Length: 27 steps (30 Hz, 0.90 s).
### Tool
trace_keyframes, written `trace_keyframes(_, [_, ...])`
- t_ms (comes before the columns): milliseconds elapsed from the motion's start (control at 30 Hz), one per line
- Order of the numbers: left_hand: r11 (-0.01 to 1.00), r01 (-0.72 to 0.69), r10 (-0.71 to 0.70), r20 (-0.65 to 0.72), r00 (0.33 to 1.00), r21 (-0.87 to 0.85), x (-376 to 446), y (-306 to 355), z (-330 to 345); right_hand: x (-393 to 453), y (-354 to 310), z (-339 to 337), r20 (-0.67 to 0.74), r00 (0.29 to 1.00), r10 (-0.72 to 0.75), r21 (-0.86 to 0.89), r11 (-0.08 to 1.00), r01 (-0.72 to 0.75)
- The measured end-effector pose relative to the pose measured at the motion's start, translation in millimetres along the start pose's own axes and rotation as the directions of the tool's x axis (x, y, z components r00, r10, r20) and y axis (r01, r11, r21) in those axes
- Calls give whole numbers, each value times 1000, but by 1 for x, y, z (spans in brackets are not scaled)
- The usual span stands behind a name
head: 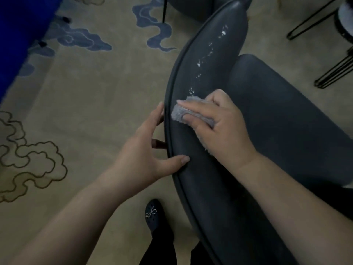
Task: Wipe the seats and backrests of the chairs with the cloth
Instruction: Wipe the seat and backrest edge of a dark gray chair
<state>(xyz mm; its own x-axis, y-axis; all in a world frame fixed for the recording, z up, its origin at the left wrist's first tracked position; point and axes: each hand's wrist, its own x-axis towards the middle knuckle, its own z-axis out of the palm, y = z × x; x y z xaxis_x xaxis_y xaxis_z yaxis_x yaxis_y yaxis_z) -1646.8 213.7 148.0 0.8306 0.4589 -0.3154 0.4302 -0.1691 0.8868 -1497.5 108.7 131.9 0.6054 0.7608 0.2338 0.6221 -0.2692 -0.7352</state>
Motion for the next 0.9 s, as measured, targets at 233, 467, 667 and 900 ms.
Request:
trace_keyframes(233, [999,-55,54,29,998,2,20,-9,-3,-20,15,-13,-202,951,234,46,972,-229])
trace_keyframes(467, [997,-75,76,41,996,-37,50,-7,-9,31,14,-3,-135,968,212,-4,977,-214])
trace_keyframes(667, [990,-138,139,41,989,-25,76,-3,-12,-3,1,4,-141,986,91,20,996,-89])
trace_keyframes(900, [993,-110,113,79,990,-41,103,3,-17,70,42,-5,-194,954,230,-2,972,-234])
